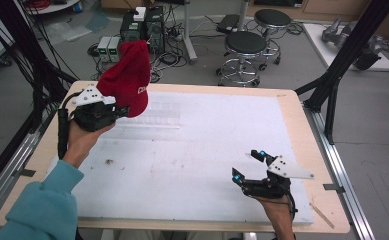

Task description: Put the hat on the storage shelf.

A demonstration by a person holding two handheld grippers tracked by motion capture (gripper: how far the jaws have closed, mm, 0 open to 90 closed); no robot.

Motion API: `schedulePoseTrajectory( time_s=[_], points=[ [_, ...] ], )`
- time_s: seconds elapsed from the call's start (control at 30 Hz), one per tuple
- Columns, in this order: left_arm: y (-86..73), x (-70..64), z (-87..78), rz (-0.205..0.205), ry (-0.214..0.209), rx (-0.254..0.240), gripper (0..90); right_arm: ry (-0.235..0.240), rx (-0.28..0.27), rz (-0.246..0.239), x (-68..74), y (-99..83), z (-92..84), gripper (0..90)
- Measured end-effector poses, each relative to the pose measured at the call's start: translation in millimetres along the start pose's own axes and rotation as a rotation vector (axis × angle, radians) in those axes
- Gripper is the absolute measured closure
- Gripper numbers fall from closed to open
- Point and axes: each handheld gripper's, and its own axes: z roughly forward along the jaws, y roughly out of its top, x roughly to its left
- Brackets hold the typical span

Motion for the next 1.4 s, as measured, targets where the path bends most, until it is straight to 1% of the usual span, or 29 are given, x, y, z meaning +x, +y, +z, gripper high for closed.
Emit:
schedulePoseTrajectory(
  time_s=[0.07,0.13,0.27,0.37,0.4,0.47,0.5,0.53,0.6,0.7,0.8,0.87,0.9,1.0,1.1,1.13,1.17,1.23,1.33,1.37,1.4],
  points=[
    [-2.2,3.7,6.5,-0.014,0.001,0.008,85.3,-0.004,-0.007,0.005,-2.2,-9.6,-3.0,10.4],
    [-4.3,7.0,12.2,-0.019,0.004,0.017,85.3,-0.007,-0.014,0.013,-4.2,-16.5,-3.9,10.4],
    [-8.4,13.8,23.3,-0.039,0.012,0.027,85.3,0.004,-0.023,0.034,-7.7,-30.1,-1.7,10.4],
    [-12.7,18.7,32.7,-0.052,0.021,0.044,85.3,-0.001,-0.016,0.032,-9.3,-35.8,2.7,10.4],
    [-14.1,20.2,35.9,-0.057,0.022,0.046,85.3,0.0,-0.02,0.039,-10.1,-37.4,4.2,10.4],
    [-16.0,22.0,40.7,-0.066,0.026,0.047,85.3,-0.011,-0.017,0.051,-11.4,-40.3,6.8,10.4],
    [-16.8,23.0,42.7,-0.063,0.025,0.055,85.3,-0.014,-0.02,0.048,-12.6,-41.2,7.9,10.5],
    [-18.0,23.6,45.4,-0.065,0.026,0.059,85.3,-0.017,-0.018,0.06,-12.7,-42.4,8.7,10.4],
    [-19.6,24.1,49.3,-0.065,0.029,0.07,85.3,-0.022,-0.029,0.062,-13.6,-44.9,11.0,10.4],
    [-21.5,23.7,52.9,-0.074,0.035,0.08,85.3,-0.032,-0.05,0.065,-14.8,-47.9,13.0,10.4],
    [-22.1,22.1,55.7,-0.069,0.04,0.085,85.3,-0.035,-0.059,0.072,-14.5,-50.5,15.3,10.4],
    [-22.4,20.6,57.6,-0.064,0.044,0.095,85.3,-0.035,-0.07,0.066,-14.0,-50.9,15.6,10.4],
    [-22.8,20.0,58.6,-0.068,0.047,0.096,85.3,-0.036,-0.086,0.055,-14.1,-51.3,15.5,10.4],
    [-23.8,19.8,60.1,-0.094,0.05,0.086,85.2,-0.044,-0.1,0.059,-13.0,-52.1,14.5,10.4],
    [-24.8,19.0,60.4,-0.107,0.057,0.078,85.3,-0.059,-0.122,0.052,-12.4,-53.2,13.2,10.4],
    [-25.3,18.4,60.1,-0.101,0.063,0.082,85.3,-0.06,-0.125,0.055,-11.8,-53.4,12.8,10.4],
    [-25.8,17.3,60.5,-0.105,0.065,0.077,85.3,-0.066,-0.13,0.053,-11.3,-54.0,12.2,10.4],
    [-26.1,14.2,62.0,-0.103,0.074,0.079,85.2,-0.074,-0.144,0.036,-10.6,-54.5,11.8,10.4],
    [-25.0,9.7,63.9,-0.086,0.089,0.084,85.3,-0.077,-0.145,0.016,-7.9,-54.9,11.4,10.4],
    [-24.9,9.2,64.4,-0.081,0.088,0.088,85.3,-0.081,-0.145,0.008,-6.9,-55.1,11.3,10.4],
    [-25.2,8.5,65.4,-0.084,0.093,0.094,85.2,-0.083,-0.143,0.01,-6.3,-55.2,11.3,10.4]
  ],
)
